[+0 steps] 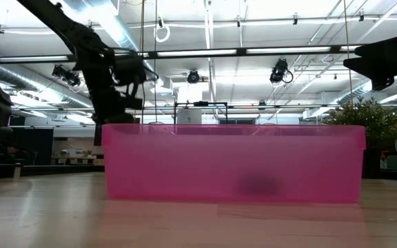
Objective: Sort spring keychains
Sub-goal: Put the black spring keychain into the transparent bin
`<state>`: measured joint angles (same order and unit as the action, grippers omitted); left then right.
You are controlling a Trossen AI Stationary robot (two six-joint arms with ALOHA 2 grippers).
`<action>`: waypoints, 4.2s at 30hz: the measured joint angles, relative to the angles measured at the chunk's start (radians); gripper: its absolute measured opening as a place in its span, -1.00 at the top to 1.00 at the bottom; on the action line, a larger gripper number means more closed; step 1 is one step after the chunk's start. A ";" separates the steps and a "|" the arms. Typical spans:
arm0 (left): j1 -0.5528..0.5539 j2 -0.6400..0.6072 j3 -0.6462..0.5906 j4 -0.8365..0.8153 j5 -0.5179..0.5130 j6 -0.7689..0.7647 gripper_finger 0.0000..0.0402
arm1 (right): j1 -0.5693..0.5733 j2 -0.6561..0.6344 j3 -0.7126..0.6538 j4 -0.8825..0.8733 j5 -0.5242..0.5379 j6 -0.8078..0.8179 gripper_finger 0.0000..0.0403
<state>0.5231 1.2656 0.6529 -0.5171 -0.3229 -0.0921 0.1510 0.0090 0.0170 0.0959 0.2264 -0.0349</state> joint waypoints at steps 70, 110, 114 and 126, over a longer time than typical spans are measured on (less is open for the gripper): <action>-0.842 0.018 0.003 0.933 -0.100 -0.036 0.96 | 0.000 0.000 0.000 0.000 0.000 0.000 0.02; -1.010 0.096 0.003 0.976 0.145 -0.290 -0.32 | 0.000 0.000 0.000 0.000 0.000 0.000 0.02; -1.069 0.096 0.007 0.968 0.176 -0.258 -0.31 | 0.000 0.000 0.000 0.000 0.000 0.000 0.02; -1.312 0.244 0.480 0.262 -0.205 -0.315 -0.31 | 0.000 0.000 0.000 0.000 0.000 0.000 0.02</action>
<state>-0.7890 1.5094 1.1331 -0.2555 -0.5281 -0.4076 0.1511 0.0086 0.0170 0.0959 0.2268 -0.0351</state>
